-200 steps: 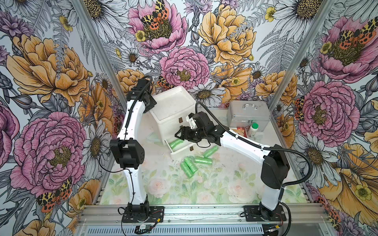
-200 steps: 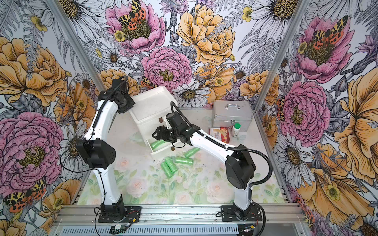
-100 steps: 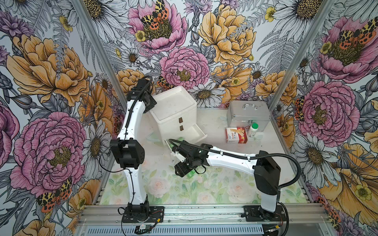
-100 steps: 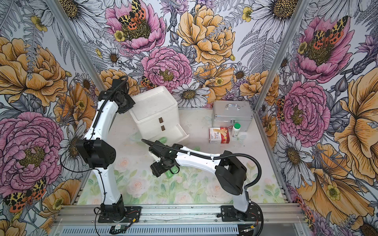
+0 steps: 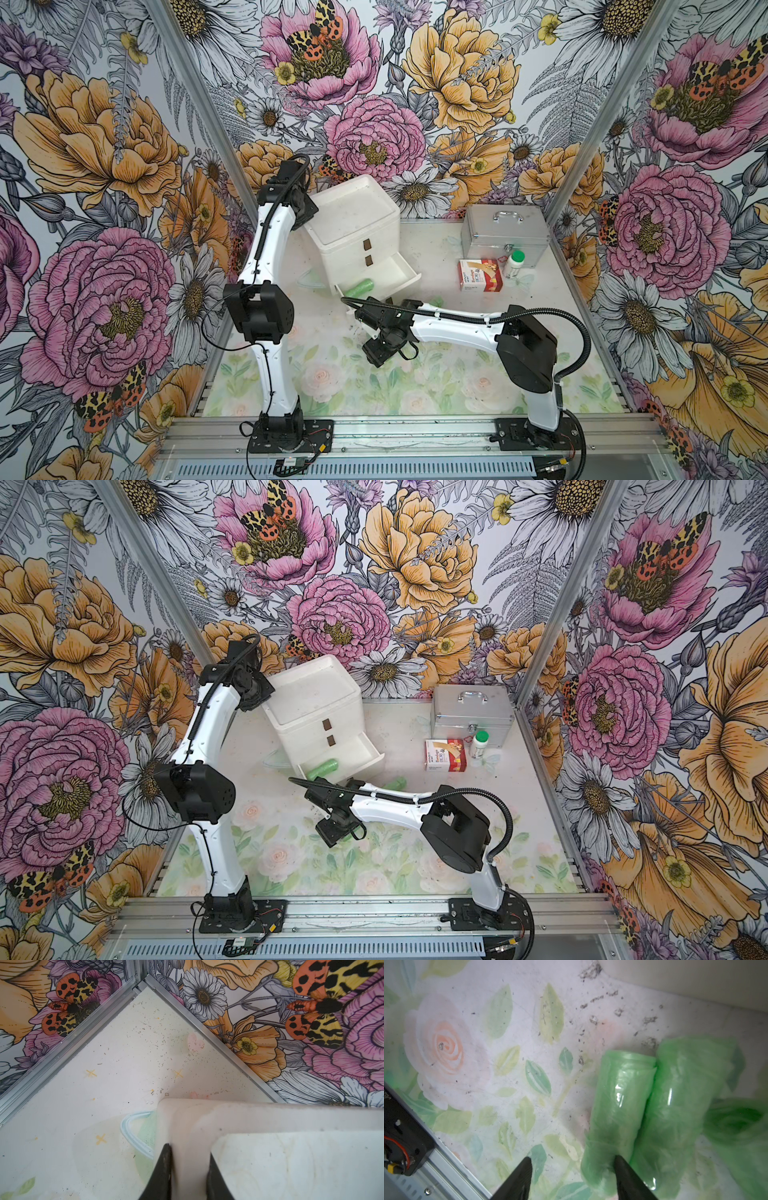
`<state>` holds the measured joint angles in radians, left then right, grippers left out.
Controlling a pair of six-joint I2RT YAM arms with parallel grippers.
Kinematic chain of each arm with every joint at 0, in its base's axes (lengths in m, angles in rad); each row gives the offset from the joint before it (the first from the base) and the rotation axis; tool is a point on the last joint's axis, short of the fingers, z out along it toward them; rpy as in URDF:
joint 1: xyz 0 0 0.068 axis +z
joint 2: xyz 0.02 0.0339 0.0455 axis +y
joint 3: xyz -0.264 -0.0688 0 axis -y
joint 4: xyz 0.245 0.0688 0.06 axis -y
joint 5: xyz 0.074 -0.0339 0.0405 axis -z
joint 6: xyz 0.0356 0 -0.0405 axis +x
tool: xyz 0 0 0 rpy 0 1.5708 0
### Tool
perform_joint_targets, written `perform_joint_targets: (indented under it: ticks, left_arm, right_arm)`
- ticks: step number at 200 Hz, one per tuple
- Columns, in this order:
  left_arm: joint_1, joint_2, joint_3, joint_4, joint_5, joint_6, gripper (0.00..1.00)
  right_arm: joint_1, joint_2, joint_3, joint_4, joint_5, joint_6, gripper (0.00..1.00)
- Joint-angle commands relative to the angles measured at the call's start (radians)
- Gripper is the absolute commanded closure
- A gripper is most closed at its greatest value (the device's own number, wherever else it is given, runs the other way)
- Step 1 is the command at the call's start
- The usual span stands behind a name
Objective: Sort the rolls of trash bags by color and place them into the drawer
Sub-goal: Pick up the roll of trash bags from the center of the board.
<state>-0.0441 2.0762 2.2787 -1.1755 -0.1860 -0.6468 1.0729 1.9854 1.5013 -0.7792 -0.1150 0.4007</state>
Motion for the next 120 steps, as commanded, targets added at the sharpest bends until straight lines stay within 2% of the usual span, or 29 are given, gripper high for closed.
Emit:
perform_joint_targets:
  ticks: [1,120]
  left_arm:
    - [-0.069,0.120,-0.061,0.024,0.374,-0.212,1.00]
    - [-0.068,0.123,-0.075,0.025,0.377,-0.208,1.00]
  right_arm:
    - [0.001,0.013,0.052,-0.003,0.038,-0.016,0.36]
    - [-0.048,0.135,0.132,-0.015,0.084,-0.037,0.38]
